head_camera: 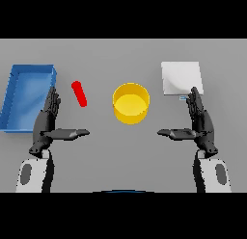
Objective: Pick up the red beaker and tilt it to pour out 1 green nut into yellow bowl. Pick up the yellow bowl and place it on the metallic measuring scale.
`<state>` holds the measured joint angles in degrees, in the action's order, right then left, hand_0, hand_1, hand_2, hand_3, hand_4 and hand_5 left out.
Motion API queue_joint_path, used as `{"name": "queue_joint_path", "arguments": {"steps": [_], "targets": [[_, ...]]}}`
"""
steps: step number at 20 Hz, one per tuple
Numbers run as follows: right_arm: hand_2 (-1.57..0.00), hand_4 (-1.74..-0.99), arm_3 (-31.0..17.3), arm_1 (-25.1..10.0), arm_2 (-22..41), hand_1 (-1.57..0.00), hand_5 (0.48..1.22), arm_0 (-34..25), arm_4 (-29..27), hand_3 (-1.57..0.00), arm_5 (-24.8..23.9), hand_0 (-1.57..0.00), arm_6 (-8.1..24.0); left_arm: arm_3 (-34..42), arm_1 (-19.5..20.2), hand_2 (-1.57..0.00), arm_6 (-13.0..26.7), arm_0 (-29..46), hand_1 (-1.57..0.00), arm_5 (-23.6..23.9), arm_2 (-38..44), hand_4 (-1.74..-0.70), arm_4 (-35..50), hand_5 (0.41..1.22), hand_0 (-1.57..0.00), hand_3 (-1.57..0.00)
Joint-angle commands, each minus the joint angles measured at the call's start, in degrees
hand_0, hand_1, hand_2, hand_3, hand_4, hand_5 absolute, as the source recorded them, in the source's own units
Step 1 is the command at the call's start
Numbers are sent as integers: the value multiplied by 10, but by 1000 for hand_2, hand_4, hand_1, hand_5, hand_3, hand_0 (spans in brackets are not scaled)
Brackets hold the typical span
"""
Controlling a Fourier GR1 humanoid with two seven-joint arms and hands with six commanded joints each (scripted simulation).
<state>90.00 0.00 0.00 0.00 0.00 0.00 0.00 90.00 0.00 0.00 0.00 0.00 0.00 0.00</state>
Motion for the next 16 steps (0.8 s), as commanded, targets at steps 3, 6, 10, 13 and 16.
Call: {"name": "queue_joint_path", "arguments": {"steps": [3,6,10,13,16], "targets": [[1,-1128,0,2,2,1,660,0,1,1,-2,1,0,-4,7,1,1,-4,1,-3,7,-1093,6,623,1,1],[1,-1128,2,7,7,1,660,5,6,1,-2,1,-9,-7,17,1,-4,-4,1,-11,16,-1093,15,623,1,1],[1,-1126,53,-24,80,1,666,61,150,1,-33,1,-85,55,35,1,-16,48,1,0,-33,-1093,-59,615,1,1],[1,-1112,63,-19,88,1,659,58,169,1,-43,1,-60,69,36,1,3,54,1,3,-44,-1096,-74,616,1,1],[1,-1123,73,-17,87,1,653,59,159,1,-38,1,-56,45,41,1,12,35,1,2,-42,-1090,-80,612,1,1]]}}
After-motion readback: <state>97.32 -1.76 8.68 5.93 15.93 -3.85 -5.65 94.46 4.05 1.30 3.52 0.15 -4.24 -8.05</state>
